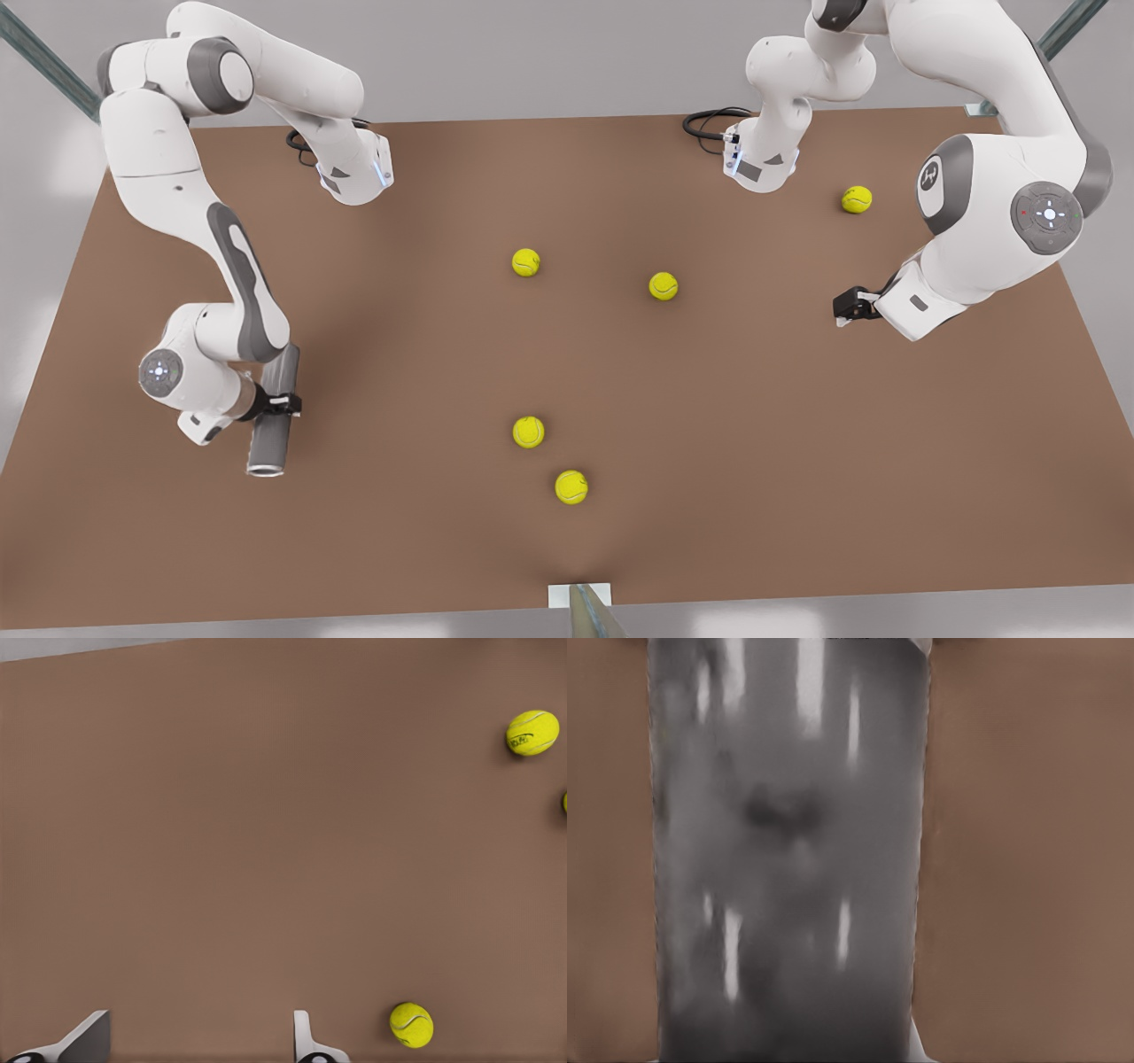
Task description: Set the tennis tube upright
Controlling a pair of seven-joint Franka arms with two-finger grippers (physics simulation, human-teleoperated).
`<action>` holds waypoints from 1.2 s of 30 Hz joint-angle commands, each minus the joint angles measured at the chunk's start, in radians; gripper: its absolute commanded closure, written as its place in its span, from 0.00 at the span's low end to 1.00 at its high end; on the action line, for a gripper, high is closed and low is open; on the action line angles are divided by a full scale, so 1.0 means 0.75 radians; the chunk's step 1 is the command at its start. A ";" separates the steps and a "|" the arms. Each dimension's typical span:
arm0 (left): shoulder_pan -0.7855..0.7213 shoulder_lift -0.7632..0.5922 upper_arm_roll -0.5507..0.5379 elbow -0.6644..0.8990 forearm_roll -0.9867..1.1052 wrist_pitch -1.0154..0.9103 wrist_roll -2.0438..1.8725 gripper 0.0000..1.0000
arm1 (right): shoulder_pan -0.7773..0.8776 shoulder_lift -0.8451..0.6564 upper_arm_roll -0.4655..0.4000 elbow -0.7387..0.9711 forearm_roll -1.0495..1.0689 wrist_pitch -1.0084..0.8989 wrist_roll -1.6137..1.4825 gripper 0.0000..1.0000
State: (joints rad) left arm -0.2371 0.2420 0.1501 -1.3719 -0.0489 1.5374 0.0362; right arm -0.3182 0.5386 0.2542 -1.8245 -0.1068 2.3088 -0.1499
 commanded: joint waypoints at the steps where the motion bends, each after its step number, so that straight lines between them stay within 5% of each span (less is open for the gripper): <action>1: 0.001 -0.002 0.000 0.001 0.000 -0.001 -0.003 0.00 | 0.046 0.000 0.011 0.033 -0.050 -0.102 -0.017 0.28; 18: 0.001 -0.004 0.000 0.001 0.002 -0.003 -0.003 0.00 | 0.361 0.094 0.009 0.308 -0.273 -0.082 -1.056 0.26; 33: 0.001 -0.004 0.000 0.001 0.002 0.002 -0.003 0.00 | 1.060 0.167 0.007 0.551 -0.263 -0.205 -0.712 0.25; 36: 0.001 -0.004 0.000 0.001 0.002 0.004 -0.003 0.00 | 1.154 0.309 -0.001 0.774 -0.263 -0.325 -0.645 0.24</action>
State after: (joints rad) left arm -0.2364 0.2405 0.1501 -1.3719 -0.0482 1.5396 0.0343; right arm 0.5335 0.7529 0.2542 -1.2735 -0.3021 2.1469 -0.6868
